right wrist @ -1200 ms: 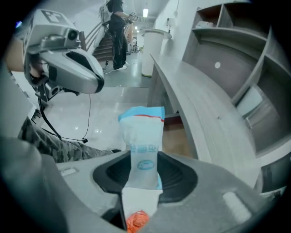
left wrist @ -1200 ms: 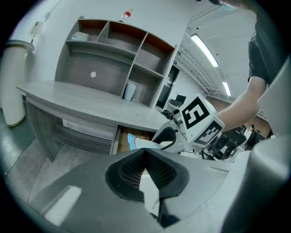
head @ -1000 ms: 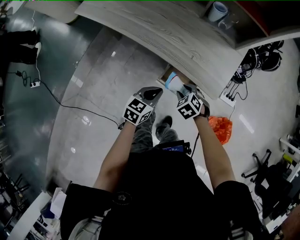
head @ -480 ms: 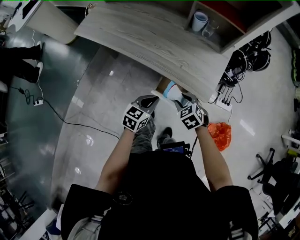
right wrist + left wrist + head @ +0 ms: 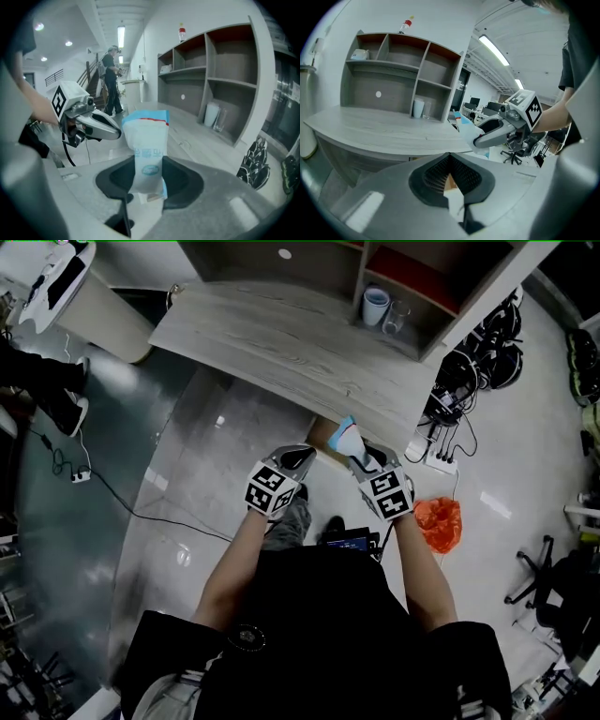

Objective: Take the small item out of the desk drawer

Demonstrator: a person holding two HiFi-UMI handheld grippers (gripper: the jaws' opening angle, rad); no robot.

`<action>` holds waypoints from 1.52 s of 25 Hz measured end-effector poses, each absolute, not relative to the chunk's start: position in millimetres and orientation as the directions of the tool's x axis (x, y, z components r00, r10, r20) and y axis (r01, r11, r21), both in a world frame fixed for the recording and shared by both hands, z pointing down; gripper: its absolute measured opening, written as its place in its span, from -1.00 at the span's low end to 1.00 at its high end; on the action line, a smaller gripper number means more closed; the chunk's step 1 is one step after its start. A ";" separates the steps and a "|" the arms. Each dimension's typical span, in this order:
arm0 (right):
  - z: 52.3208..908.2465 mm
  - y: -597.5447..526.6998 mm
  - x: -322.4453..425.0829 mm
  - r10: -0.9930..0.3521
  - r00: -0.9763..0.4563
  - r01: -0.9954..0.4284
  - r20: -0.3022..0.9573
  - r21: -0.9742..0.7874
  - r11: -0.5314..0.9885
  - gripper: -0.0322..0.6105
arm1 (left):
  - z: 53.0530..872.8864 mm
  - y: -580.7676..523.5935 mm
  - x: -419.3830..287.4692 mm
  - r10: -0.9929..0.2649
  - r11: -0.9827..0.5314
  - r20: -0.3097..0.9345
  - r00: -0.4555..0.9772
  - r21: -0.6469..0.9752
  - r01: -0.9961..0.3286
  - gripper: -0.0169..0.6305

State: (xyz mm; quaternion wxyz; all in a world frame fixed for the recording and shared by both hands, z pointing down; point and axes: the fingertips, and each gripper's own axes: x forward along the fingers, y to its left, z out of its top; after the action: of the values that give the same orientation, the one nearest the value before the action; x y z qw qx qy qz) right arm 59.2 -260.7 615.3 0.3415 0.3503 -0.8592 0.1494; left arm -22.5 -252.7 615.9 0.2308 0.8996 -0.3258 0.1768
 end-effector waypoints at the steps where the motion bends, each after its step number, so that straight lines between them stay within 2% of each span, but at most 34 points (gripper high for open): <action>1: 610.9 -260.4 60.5 -0.510 -0.528 -0.712 0.679 -0.026 0.702 -0.40 | 613.8 -252.6 -21.7 -0.503 -0.686 0.467 0.727 0.297 -0.665 -0.95; 12: 574.4 -268.4 76.2 -0.608 -0.570 -0.791 0.553 -0.169 0.588 -0.40 | 583.8 -266.0 -12.9 -0.501 -0.724 0.433 0.750 0.266 -0.637 -0.95; 20: 557.7 -271.9 78.3 -0.643 -0.596 -0.797 0.481 -0.255 0.548 -0.40 | 565.5 -274.2 -3.8 -0.502 -0.745 0.408 0.762 0.243 -0.621 -0.95; 38: 555.5 -244.6 111.4 -0.600 -0.673 -0.739 0.432 -0.396 0.545 -0.40 | 564.2 -239.6 11.3 -0.575 -0.671 0.417 0.703 0.250 -0.698 -0.95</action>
State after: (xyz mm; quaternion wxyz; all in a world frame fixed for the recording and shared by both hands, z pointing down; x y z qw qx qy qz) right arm 111.4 -244.6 555.5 0.1234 0.3849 -0.8701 0.2821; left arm 11.3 -239.6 564.2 0.1991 0.9012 -0.3532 0.1534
